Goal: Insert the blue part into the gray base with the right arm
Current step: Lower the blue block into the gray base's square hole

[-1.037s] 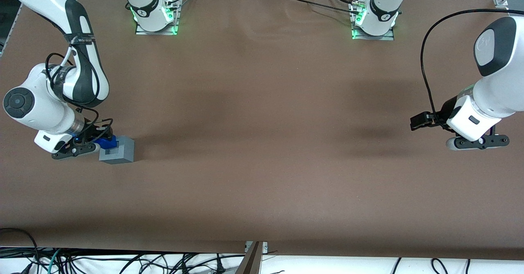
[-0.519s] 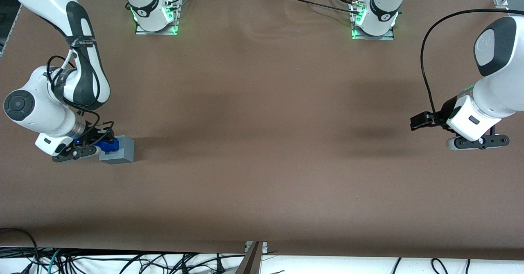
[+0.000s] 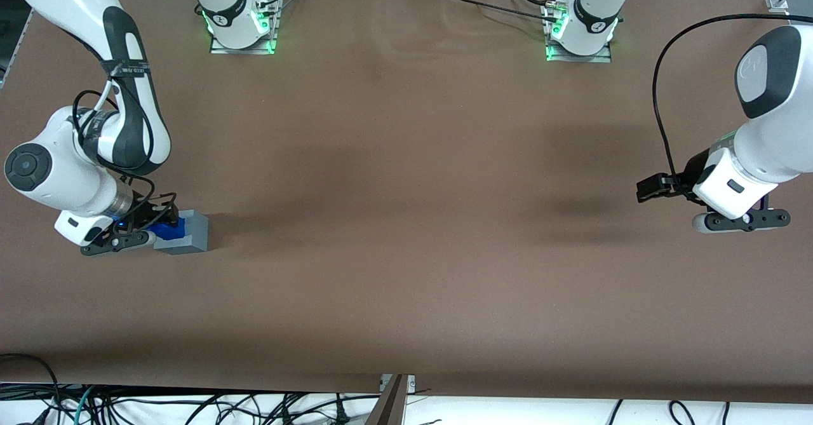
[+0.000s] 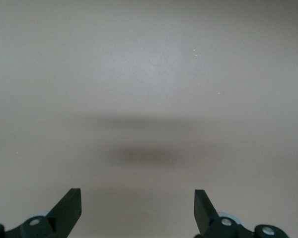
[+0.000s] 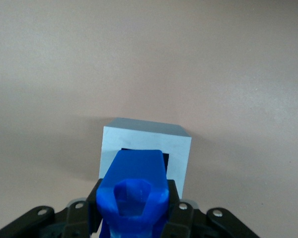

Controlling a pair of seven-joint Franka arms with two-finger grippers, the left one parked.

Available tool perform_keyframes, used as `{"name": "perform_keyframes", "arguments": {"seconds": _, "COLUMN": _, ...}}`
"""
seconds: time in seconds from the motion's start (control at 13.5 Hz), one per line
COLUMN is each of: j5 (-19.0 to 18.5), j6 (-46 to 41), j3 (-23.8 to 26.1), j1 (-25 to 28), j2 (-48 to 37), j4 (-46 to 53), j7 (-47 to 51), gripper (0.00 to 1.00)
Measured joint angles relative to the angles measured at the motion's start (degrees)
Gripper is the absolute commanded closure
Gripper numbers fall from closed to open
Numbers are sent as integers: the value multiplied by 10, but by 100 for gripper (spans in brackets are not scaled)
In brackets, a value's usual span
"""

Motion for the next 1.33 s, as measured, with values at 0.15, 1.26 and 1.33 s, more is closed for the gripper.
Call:
{"name": "perform_keyframes", "arguments": {"seconds": 0.15, "j5": 12, "j6": -2, "j3": -2, "j1": -1, "j2": 4, "j4": 5, "j7": 0, "gripper": 76}}
{"name": "perform_keyframes", "arguments": {"seconds": 1.26, "j5": 34, "j6": -38, "j3": -4, "j1": -13, "j2": 14, "j4": 19, "j7": 39, "gripper": 76}}
{"name": "perform_keyframes", "arguments": {"seconds": 1.33, "j5": 35, "j6": -42, "j3": -4, "j1": -14, "j2": 22, "j4": 19, "j7": 39, "gripper": 76}}
